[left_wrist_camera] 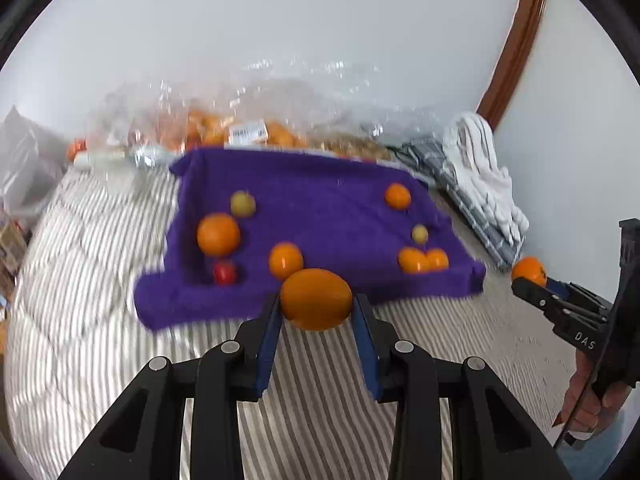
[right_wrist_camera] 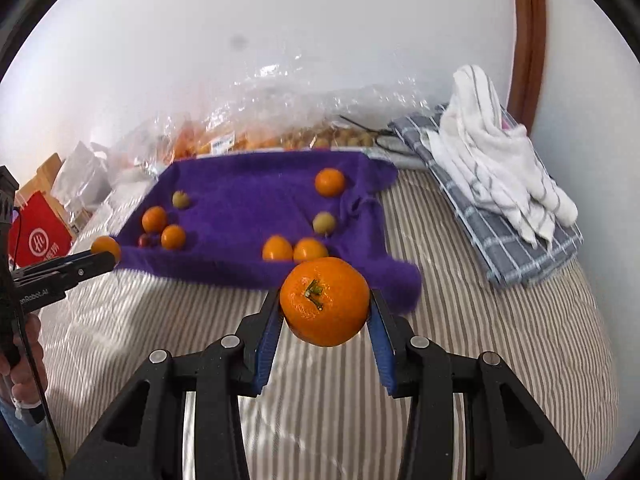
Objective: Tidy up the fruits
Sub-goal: 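Carry the orange over the towel with the right gripper while the left grasps an orange, then lower both oranges onto the towel and open both grippers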
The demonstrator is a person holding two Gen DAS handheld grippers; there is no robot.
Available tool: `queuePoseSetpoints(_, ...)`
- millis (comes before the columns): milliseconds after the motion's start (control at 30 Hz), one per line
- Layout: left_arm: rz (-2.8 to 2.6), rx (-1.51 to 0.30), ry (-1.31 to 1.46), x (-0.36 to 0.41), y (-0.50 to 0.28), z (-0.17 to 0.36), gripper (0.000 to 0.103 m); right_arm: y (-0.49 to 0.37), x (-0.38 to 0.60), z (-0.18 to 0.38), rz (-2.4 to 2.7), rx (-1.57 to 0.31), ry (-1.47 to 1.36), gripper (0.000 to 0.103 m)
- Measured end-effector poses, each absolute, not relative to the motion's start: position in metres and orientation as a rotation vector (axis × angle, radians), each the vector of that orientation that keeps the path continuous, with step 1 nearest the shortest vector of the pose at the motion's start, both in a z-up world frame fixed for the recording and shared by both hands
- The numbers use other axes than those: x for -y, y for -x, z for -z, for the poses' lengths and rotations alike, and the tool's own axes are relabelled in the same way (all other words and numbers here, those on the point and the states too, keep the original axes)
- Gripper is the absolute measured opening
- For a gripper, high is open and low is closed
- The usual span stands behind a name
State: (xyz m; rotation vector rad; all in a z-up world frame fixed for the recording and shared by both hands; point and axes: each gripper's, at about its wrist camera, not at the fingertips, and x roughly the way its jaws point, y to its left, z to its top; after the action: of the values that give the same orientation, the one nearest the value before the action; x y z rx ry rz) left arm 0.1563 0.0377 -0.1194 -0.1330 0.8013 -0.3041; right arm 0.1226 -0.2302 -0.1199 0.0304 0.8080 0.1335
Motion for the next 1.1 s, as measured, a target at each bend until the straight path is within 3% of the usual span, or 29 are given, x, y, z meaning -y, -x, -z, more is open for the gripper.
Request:
queuePoseSetpoints(433,0.275,-0.728,0.110,-0.037,-0.229,0.089,0.034,-0.204,0.214,0.100,-0.133,-0.749,-0.046,0.042)
queuePoseSetpoints(1100,0.242,-0.788,0.113,-0.062,-0.284,0.117,0.034,-0.269,0.201,0.146,-0.132,-0.802,-0.037,0.042)
